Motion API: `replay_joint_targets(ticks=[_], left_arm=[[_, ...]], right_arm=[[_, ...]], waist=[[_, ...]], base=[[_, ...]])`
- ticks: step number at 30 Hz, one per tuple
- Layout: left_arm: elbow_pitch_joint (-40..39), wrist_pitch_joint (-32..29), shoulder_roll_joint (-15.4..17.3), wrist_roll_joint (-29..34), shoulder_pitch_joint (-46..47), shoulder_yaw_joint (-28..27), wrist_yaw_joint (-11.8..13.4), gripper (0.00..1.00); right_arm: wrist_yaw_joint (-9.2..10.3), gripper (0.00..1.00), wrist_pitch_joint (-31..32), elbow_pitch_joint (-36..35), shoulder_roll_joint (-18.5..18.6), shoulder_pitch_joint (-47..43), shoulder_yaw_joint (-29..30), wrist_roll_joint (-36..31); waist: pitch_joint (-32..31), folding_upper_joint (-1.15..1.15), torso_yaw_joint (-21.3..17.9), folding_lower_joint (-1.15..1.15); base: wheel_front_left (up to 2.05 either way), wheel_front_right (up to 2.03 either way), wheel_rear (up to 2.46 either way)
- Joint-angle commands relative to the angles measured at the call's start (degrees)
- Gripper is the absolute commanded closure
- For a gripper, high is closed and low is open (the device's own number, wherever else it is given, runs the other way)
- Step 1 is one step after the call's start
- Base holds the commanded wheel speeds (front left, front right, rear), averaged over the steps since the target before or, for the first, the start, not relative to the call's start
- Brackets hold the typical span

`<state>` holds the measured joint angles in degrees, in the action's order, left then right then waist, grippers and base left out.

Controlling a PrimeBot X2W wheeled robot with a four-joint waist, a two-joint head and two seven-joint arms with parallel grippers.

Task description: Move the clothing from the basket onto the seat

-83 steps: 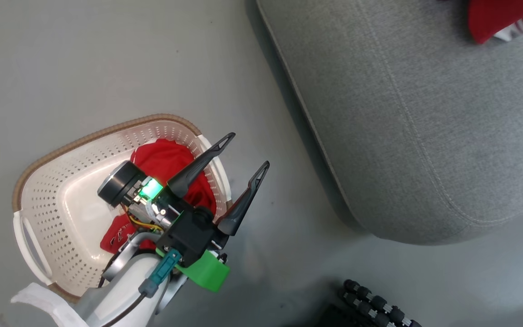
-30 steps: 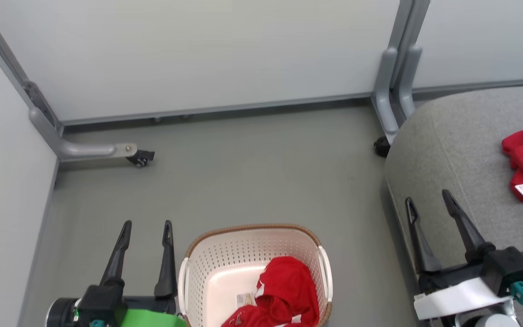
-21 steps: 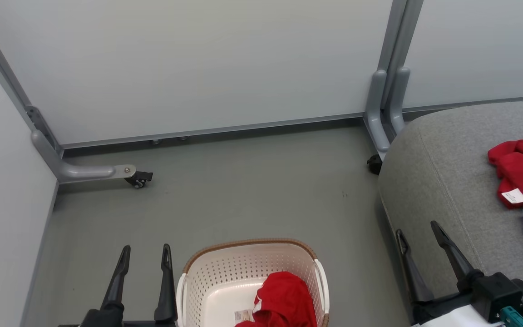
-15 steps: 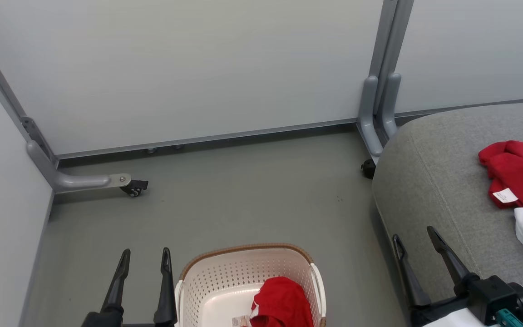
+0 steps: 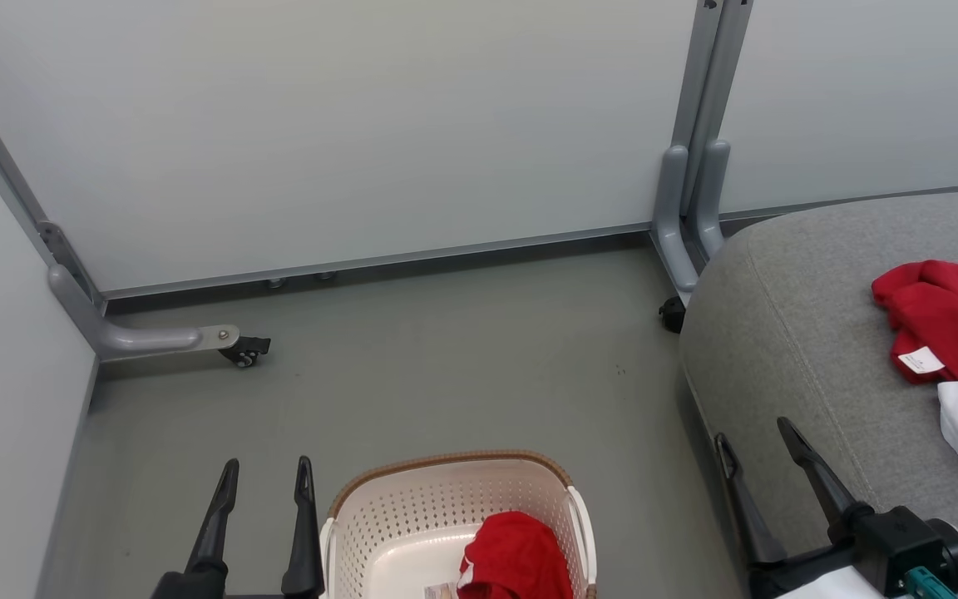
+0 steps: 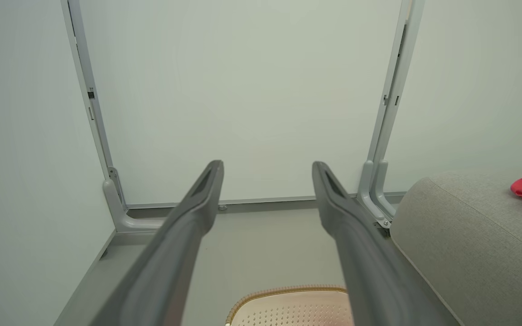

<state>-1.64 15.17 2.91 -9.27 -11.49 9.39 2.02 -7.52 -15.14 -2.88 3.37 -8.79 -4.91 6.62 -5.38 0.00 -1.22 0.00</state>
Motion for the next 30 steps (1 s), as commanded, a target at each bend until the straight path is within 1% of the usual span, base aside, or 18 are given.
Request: replay_joint_targets(ticks=[1,12,20,27,30], left_arm=[[0.1,0.0,0.0,0.5,0.1,0.0,-0.2,0.00],[0.3,0.0,0.0,0.5,0.7,-0.1,0.2,0.00],[0.7,0.0,0.0,-0.1,1.8,0.3,0.2,0.00],[1.5,0.0,0.0,-0.6,3.6,1.3,-0.4,0.00],[1.8,0.0,0.0,-0.1,5.5,1.8,-1.0,0.00]], right_arm=[[0.06,0.00,0.0,0.0,0.2,-0.4,0.3,0.6],[0.06,0.00,0.0,0.0,0.7,0.4,0.2,0.8],[0.06,0.00,0.0,0.0,0.8,0.9,-0.2,0.6],[0.06,0.00,0.0,-0.5,1.2,2.3,-0.3,0.3],[0.06,0.00,0.0,-1.3,1.2,4.0,0.0,0.1]], waist=[[0.0,0.00,-0.1,0.00],[0.9,0.00,-0.6,0.00],[2.8,0.00,-1.0,0.00],[7.0,0.00,-1.6,0.00],[11.0,0.00,-1.9,0.00]], base=[[0.00,0.00,0.00],[0.00,0.00,0.00],[0.00,0.00,0.00],[0.00,0.00,0.00],[0.00,0.00,0.00]])
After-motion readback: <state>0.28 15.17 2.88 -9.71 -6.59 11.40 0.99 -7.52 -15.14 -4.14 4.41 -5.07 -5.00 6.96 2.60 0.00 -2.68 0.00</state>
